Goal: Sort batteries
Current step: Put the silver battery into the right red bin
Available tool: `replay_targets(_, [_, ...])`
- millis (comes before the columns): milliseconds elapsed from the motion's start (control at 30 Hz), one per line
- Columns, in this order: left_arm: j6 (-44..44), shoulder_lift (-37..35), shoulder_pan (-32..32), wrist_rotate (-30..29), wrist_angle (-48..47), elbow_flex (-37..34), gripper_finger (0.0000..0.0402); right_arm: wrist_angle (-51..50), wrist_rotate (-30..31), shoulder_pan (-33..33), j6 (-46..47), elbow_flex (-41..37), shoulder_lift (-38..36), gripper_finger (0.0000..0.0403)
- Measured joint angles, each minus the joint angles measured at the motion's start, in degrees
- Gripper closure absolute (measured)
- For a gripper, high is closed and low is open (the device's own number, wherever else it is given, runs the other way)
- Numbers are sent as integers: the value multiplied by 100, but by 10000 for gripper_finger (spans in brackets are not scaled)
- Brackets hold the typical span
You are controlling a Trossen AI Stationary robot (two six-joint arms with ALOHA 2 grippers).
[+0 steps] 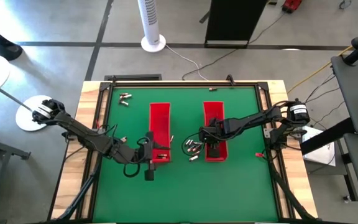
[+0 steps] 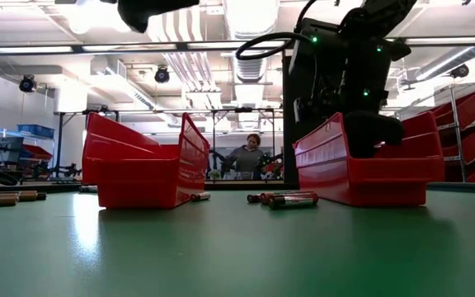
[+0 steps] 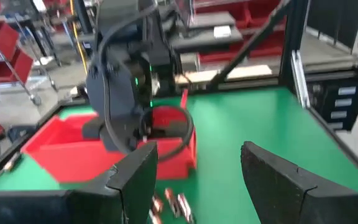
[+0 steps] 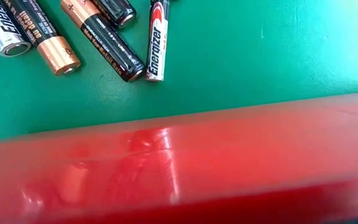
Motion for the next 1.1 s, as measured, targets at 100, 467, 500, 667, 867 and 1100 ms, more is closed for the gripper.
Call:
replay_targets(100, [192, 188, 1, 1, 513, 0, 192, 0, 1, 0, 4, 0, 0, 345])
replay_targets(467, [428, 276, -21, 269, 847, 0, 192, -4, 0, 2, 11, -2, 2, 344])
replay_targets(500, [428, 268, -23, 401, 865, 0, 192, -4, 0, 2, 14, -2, 2, 344])
replay_targets(667, [452, 266, -23, 621, 860, 0, 192, -24, 0, 2, 59, -9, 14, 327])
replay_targets(867, [452, 266, -23, 619, 851, 0, 192, -22, -1, 2, 63, -11, 17, 310])
replay_targets(1100, [419, 266, -23, 616, 850, 0, 192, -401, 0, 18, 63, 190, 9, 286])
